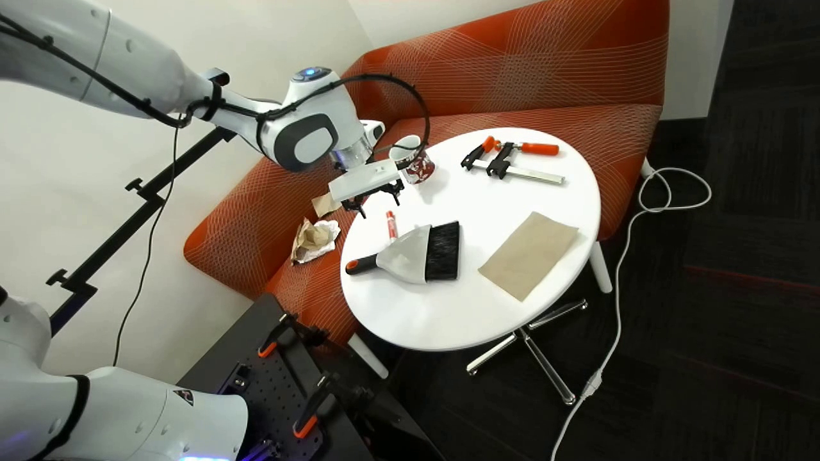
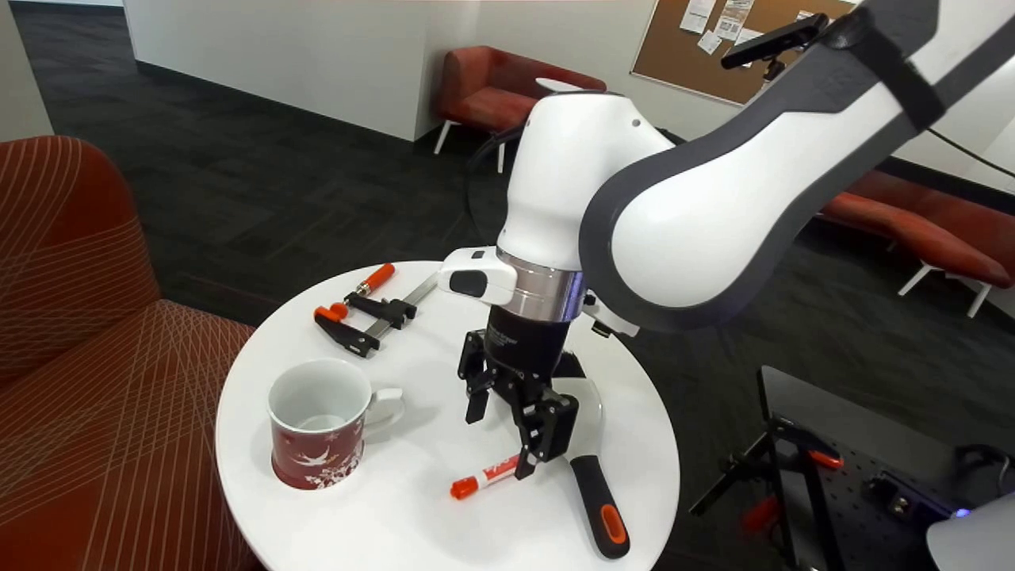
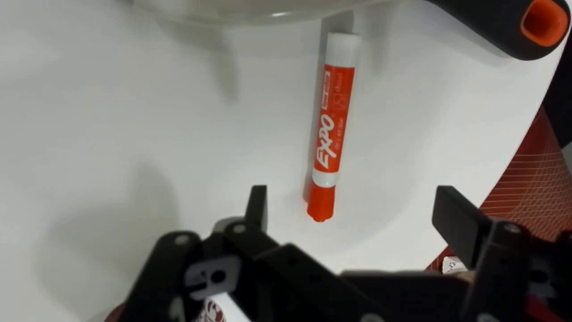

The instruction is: Remove the marker from the cup and put it on the table

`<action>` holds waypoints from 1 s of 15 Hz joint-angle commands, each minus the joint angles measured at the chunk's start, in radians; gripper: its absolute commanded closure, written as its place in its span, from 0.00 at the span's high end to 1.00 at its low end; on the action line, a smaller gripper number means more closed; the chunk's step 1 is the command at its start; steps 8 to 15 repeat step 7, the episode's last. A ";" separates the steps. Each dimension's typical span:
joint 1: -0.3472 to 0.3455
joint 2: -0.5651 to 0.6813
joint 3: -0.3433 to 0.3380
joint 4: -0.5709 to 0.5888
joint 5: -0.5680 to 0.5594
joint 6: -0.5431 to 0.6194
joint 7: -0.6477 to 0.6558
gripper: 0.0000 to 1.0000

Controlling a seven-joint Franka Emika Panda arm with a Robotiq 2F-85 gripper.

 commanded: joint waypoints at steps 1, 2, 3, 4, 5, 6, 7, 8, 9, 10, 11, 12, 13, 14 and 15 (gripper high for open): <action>-0.002 -0.023 0.007 -0.003 -0.019 -0.014 0.035 1.00; -0.002 -0.024 0.007 -0.003 -0.019 -0.013 0.036 1.00; -0.002 -0.024 0.008 -0.003 -0.019 -0.014 0.035 1.00; -0.013 0.001 0.014 0.003 -0.014 0.000 0.010 1.00; -0.013 0.001 0.014 0.003 -0.014 0.000 0.010 1.00; -0.013 0.001 0.014 0.003 -0.014 0.000 0.010 1.00; -0.013 0.001 0.014 0.003 -0.014 0.000 0.010 1.00; -0.013 0.001 0.014 0.003 -0.014 0.000 0.010 1.00; -0.013 0.001 0.014 0.003 -0.014 0.000 0.010 1.00; -0.013 0.001 0.014 0.003 -0.014 0.000 0.010 1.00; -0.013 0.001 0.014 0.003 -0.014 0.000 0.010 1.00; -0.013 0.001 0.014 0.003 -0.014 0.000 0.010 1.00; -0.013 0.001 0.014 0.003 -0.014 0.000 0.010 1.00; -0.013 0.001 0.014 0.003 -0.014 0.000 0.010 1.00; -0.013 0.001 0.014 0.003 -0.014 0.000 0.010 1.00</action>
